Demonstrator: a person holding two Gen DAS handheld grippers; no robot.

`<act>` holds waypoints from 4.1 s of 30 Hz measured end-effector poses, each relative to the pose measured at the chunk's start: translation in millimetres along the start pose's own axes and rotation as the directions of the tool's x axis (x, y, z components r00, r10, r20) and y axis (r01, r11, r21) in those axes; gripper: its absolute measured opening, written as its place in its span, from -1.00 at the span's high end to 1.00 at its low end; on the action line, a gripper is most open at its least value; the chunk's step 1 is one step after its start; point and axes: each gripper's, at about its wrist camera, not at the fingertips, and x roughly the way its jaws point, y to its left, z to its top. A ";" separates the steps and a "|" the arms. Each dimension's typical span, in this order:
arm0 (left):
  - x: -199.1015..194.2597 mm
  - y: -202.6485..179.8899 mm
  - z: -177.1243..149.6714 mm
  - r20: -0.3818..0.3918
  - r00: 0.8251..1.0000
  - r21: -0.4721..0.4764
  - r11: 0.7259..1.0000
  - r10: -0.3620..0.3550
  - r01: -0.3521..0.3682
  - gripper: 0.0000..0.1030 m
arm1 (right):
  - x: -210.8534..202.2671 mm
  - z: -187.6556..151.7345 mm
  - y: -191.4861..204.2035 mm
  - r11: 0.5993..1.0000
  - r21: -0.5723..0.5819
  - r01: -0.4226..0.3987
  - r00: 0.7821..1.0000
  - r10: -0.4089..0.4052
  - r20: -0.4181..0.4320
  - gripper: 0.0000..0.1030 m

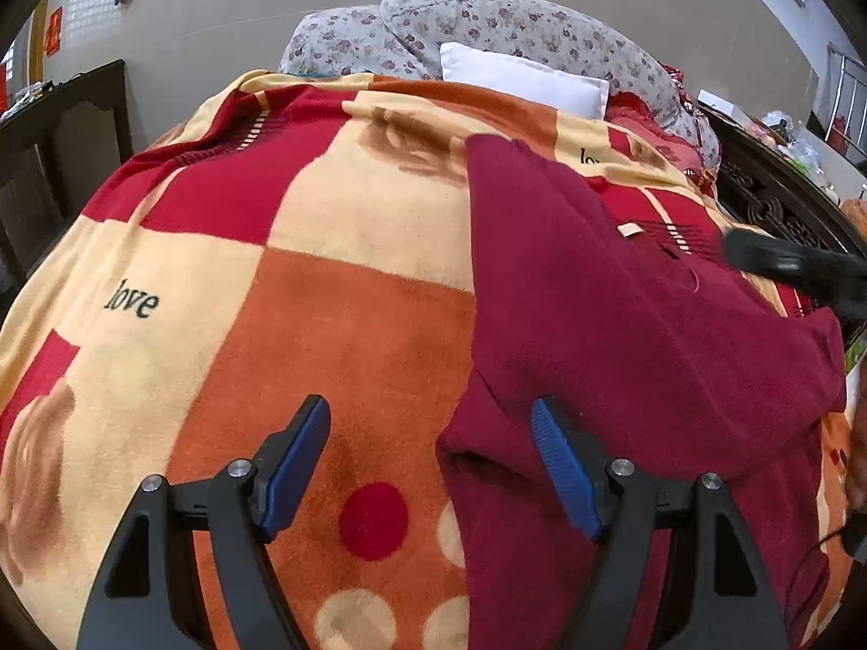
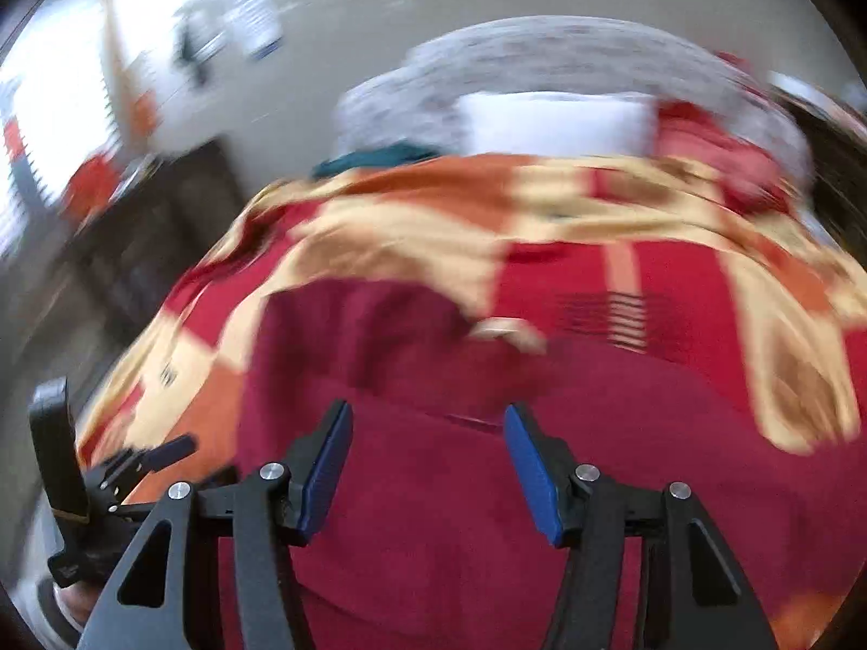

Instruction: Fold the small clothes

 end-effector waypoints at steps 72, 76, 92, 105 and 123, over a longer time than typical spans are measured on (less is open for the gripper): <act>25.6 -71.4 -2.7 0.003 1.000 0.065 0.998 -0.002 0.002 -0.83 | -48.7 -69.5 -145.5 0.871 0.264 0.414 0.910 -0.403 -0.095 0.37; 25.6 -71.5 -2.9 0.003 1.000 0.065 0.998 -0.002 0.001 -0.84 | -71.7 -75.0 -132.8 0.889 0.275 0.366 0.930 -0.360 -0.072 0.37; 31.0 -73.6 -7.4 -0.013 1.000 0.075 0.997 -0.024 0.025 -0.98 | -59.8 -91.7 -111.5 0.905 0.234 0.356 0.934 -0.332 -0.136 0.19; 33.2 -73.8 -7.7 -0.016 1.000 0.087 0.996 -0.020 0.021 -1.00 | -141.8 -137.8 -199.9 0.778 0.497 0.383 0.916 -0.388 -0.100 0.00; 35.5 -76.1 -9.2 -0.019 1.000 0.097 0.995 -0.011 0.013 -1.00 | -134.7 -171.1 -384.7 0.447 0.848 0.284 0.902 -0.424 -0.078 -0.01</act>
